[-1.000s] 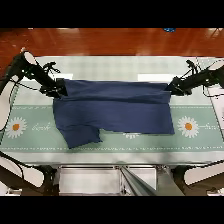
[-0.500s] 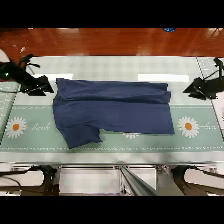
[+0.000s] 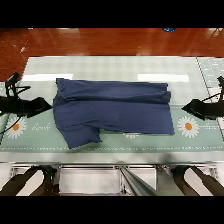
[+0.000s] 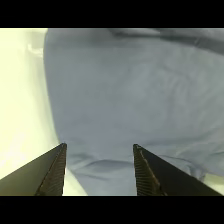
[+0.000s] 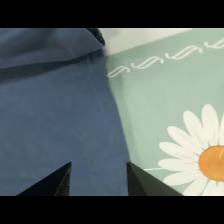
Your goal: Fold the shirts.
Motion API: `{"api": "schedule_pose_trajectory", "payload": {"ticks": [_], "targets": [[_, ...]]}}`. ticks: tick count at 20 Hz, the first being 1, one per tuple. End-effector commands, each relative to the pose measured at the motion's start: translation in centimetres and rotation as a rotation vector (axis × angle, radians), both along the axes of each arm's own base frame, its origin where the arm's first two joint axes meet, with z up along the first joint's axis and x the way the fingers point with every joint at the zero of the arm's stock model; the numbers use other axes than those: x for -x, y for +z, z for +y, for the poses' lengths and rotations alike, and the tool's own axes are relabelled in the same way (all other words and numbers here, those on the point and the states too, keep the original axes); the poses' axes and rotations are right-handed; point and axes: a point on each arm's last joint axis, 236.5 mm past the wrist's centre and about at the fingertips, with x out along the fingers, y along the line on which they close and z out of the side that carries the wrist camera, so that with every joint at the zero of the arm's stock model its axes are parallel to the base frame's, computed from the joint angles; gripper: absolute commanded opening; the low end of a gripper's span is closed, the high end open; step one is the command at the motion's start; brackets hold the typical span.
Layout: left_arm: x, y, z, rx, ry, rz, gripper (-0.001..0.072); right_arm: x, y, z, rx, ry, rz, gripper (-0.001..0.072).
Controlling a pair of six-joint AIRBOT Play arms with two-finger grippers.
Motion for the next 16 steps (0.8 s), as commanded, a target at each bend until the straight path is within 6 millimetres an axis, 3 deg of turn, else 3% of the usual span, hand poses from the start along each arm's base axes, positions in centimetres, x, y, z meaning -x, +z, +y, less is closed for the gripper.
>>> {"api": "schedule_pose_trajectory", "payload": {"ticks": [1, 6, 9, 12, 16], "targets": [[0.7, -0.3, -0.2, 0.002, 0.015, -0.028, 0.0509, 0.7, -0.1, 0.3, 0.005, -0.009, -0.01, 0.0406], [0.8, -0.3, -0.2, 0.002, 0.014, -0.025, 0.0509, 1.1, -0.5, -0.3, 0.034, 0.0, 0.006, 0.0406], [2.8, -1.9, -0.3, 0.007, 0.0, 0.057, 0.0509, 3.8, -2.3, -1.2, 0.081, 0.007, 0.125, 0.0406], [6.0, -5.1, -0.6, 0.114, 0.071, 0.186, 0.0509, 5.3, -4.7, 1.5, -0.03, -0.01, 0.167, 0.0405], [7.2, -6.7, -2.3, 0.344, 0.165, 0.234, 0.0509, 5.9, -6.0, 2.5, -0.076, -0.03, 0.186, 0.0406]]}}
